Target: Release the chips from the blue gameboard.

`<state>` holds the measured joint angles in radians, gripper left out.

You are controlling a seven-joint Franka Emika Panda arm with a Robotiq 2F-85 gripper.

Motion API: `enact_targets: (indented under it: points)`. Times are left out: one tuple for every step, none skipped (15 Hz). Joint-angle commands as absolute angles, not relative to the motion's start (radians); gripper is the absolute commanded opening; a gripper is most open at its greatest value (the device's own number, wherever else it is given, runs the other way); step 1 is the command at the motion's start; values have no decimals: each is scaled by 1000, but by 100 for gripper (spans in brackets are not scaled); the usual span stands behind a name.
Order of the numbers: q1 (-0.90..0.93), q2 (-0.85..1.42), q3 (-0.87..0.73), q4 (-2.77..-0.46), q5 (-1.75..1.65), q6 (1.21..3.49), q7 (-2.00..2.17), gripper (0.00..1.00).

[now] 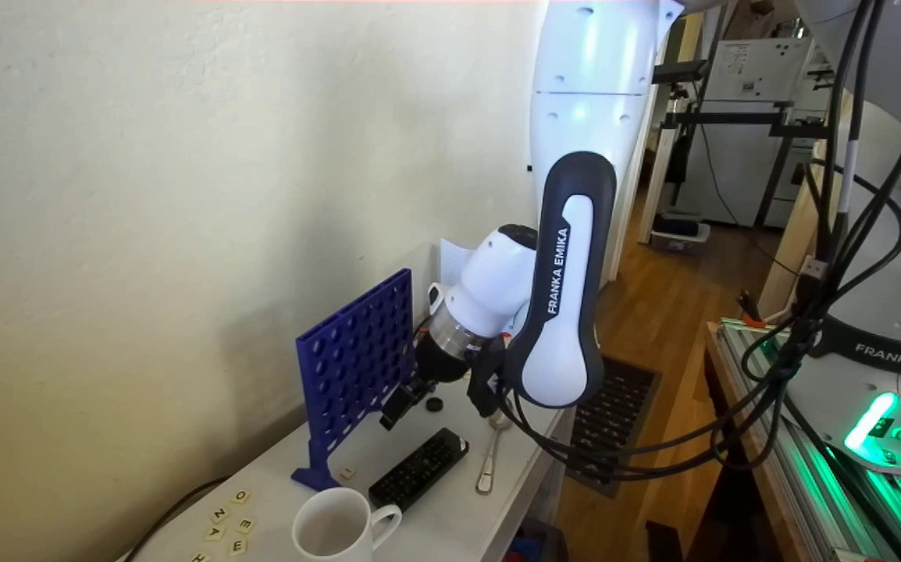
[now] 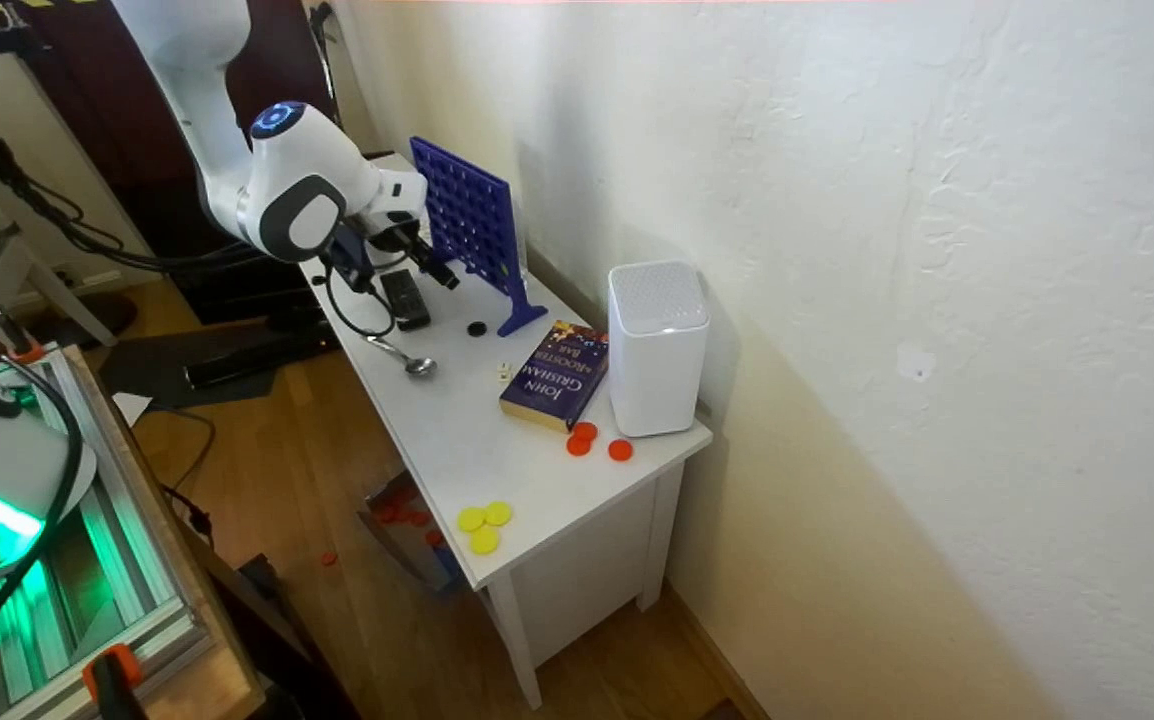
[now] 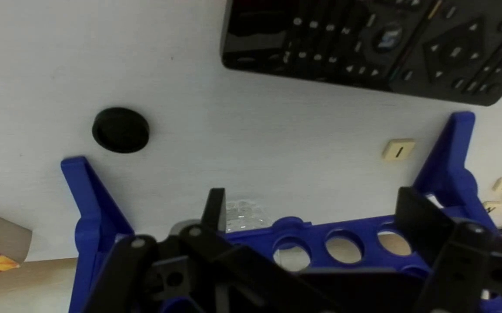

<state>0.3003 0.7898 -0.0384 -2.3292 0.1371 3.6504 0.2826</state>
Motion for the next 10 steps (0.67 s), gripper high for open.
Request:
enact_targets:
  points:
    - [263,788,4,-2328,178,3653,226,100]
    - [262,788,4,-2328,178,3654,226,100]
    - [262,788,5,-2328,178,3655,226,100]
    - [273,797,4,-2317,193,3666,227,100]
    - [293,802,-7,-2310,217,3662,218,100]
    - [293,806,1,-2302,229,3664,220,100]
    - [294,810,4,-2299,238,3672,217,100]
    - [299,814,6,-2294,250,3679,215,100]
    - [305,818,4,-2290,261,3679,210,100]
    - [310,820,2,-2287,269,3683,203,100]
